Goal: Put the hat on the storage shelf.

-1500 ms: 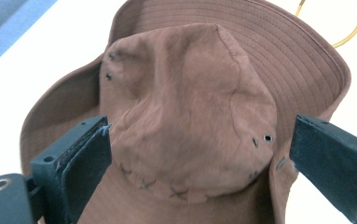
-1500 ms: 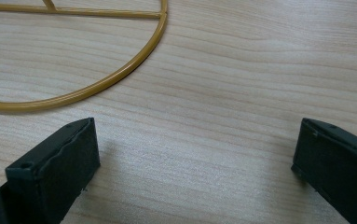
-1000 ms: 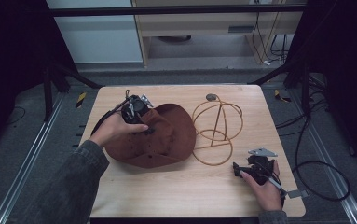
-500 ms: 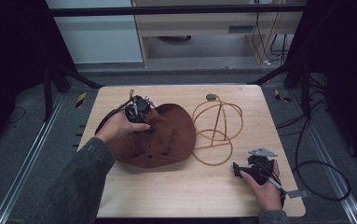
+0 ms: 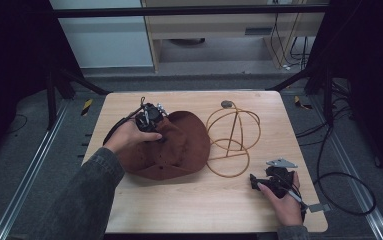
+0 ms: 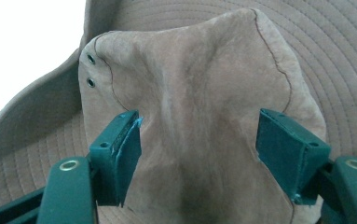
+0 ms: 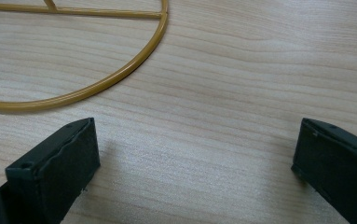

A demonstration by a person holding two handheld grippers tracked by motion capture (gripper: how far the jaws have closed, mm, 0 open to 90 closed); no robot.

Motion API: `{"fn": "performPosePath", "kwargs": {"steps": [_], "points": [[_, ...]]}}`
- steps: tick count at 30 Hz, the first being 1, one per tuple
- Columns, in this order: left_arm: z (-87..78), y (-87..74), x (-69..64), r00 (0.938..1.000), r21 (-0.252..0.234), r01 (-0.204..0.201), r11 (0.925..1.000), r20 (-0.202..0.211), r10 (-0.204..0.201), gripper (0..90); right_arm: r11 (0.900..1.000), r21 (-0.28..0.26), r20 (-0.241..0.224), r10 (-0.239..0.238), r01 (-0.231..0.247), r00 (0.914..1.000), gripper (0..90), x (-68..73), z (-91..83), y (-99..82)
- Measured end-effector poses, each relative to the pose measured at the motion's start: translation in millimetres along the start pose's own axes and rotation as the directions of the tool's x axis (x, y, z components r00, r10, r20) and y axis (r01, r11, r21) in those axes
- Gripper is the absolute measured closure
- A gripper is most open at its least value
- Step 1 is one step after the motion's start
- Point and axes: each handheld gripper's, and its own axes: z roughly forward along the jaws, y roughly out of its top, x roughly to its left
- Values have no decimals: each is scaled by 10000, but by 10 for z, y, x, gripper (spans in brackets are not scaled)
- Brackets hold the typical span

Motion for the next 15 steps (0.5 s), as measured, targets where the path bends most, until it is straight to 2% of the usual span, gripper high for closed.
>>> {"fn": "performPosePath", "kwargs": {"steps": [5,7,8,15], "points": [[34,13,3,9999,17,78,10000,89,-78,357,10000,-9,3,4,-4,10000,4,1,1,0],[44,23,6,9999,23,35,10000,112,-36,404,10000,-10,3,17,-17,10000,4,2,1,0],[48,26,6,9999,22,12,10000,149,-12,455,10000,-3,4,-10,10,10000,4,0,0,0],[100,48,-9,9998,146,-117,9998,144,115,585,10000,-2,4,-3,3,10000,4,0,0,-1]]}}
